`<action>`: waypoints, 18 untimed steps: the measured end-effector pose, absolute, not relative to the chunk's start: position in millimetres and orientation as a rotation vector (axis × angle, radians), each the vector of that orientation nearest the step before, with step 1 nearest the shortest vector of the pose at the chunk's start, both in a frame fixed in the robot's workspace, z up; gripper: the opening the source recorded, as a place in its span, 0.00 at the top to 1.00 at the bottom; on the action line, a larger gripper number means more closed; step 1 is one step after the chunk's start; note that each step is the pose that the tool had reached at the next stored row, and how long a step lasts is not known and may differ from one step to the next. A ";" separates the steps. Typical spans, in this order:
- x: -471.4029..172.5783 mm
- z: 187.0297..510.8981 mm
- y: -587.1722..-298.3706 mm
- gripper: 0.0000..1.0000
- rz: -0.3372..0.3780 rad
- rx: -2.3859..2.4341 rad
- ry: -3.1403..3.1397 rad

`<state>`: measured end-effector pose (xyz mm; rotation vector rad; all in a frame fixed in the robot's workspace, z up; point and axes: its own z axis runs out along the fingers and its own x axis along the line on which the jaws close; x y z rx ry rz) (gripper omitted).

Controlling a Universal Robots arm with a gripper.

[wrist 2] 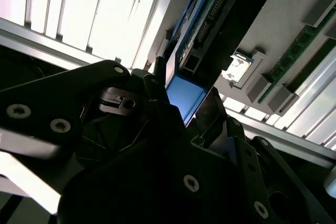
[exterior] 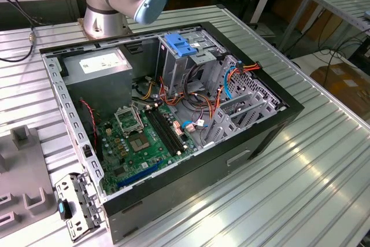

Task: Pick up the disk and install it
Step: 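Pick up the disk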

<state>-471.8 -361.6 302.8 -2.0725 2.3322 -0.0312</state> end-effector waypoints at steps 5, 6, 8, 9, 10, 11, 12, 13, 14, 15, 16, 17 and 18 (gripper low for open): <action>-471.5 295.1 -361.2 0.50 -0.031 -2.072 2.333; -471.6 294.6 -360.5 0.50 -0.031 -2.072 2.333; -471.5 293.7 -358.7 0.50 -0.031 -2.072 2.333; -471.6 293.4 -358.2 0.50 -0.031 -2.072 2.333; -471.5 293.0 -357.7 0.50 -0.031 -2.072 2.332; -471.5 293.0 -357.7 0.50 -0.031 -2.072 2.332; -471.5 293.1 -357.7 0.50 -0.031 -2.072 2.333; -471.5 293.1 -357.7 0.50 -0.031 -2.072 2.333; -471.5 293.1 -357.7 0.50 -0.031 -2.072 2.333; -471.5 293.1 -357.7 0.50 -0.031 -2.072 2.333; -471.5 293.1 -357.7 0.50 -0.031 -2.072 2.333; -471.6 293.1 -357.8 0.50 -0.031 -2.072 2.333; -471.8 293.1 -357.9 0.50 -0.031 -2.072 2.333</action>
